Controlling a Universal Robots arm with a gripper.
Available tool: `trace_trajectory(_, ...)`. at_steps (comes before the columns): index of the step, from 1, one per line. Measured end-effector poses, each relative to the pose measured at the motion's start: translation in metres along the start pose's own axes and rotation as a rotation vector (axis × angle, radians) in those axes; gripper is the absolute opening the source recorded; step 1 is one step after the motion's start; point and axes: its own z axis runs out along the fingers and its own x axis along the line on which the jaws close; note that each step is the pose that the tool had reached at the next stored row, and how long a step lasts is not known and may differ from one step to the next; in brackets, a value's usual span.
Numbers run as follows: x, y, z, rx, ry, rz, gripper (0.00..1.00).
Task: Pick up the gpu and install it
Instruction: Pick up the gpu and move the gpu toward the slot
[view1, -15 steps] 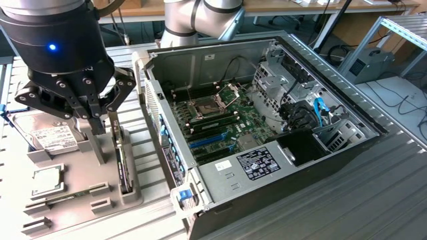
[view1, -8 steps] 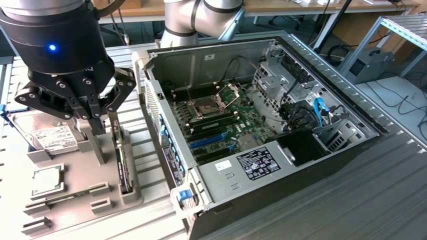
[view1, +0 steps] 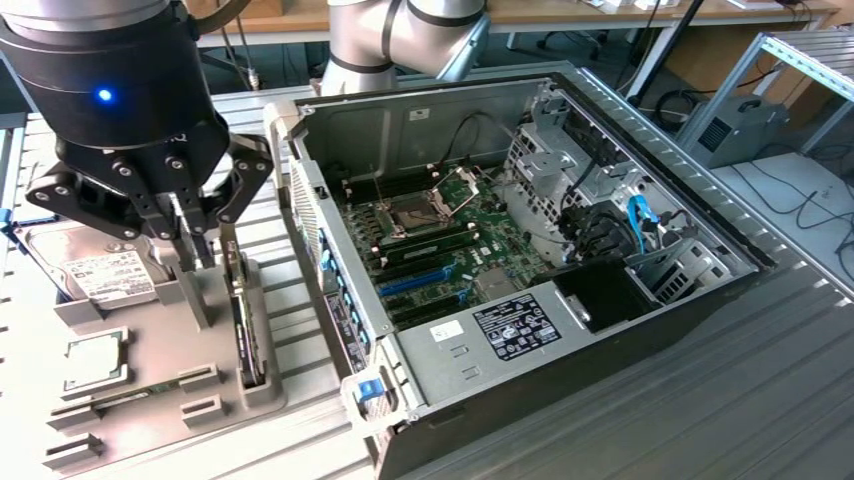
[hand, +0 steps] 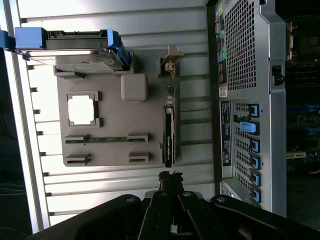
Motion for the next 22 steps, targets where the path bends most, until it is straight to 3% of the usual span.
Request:
trace_trajectory(5, 0.0000, 0.0000, 0.0000, 0.0000, 0.0000, 0.000, 0.42)
trace_trajectory(10, 0.0000, 0.0000, 0.0000, -0.0014, 0.0001, 0.000, 0.48)
trace_trajectory(11, 0.0000, -0.0002, 0.0001, -0.0137, 0.0009, 0.000, 0.48)
trace_trajectory(12, 0.0000, -0.0003, 0.0001, -0.0330, 0.0025, 0.001, 0.48)
trace_trajectory(13, 0.0000, -0.0005, 0.0010, -0.0465, 0.0034, 0.001, 0.48)
trace_trajectory(22, -0.0014, -0.0004, 0.0067, -0.0464, 0.0036, 0.001, 0.48)
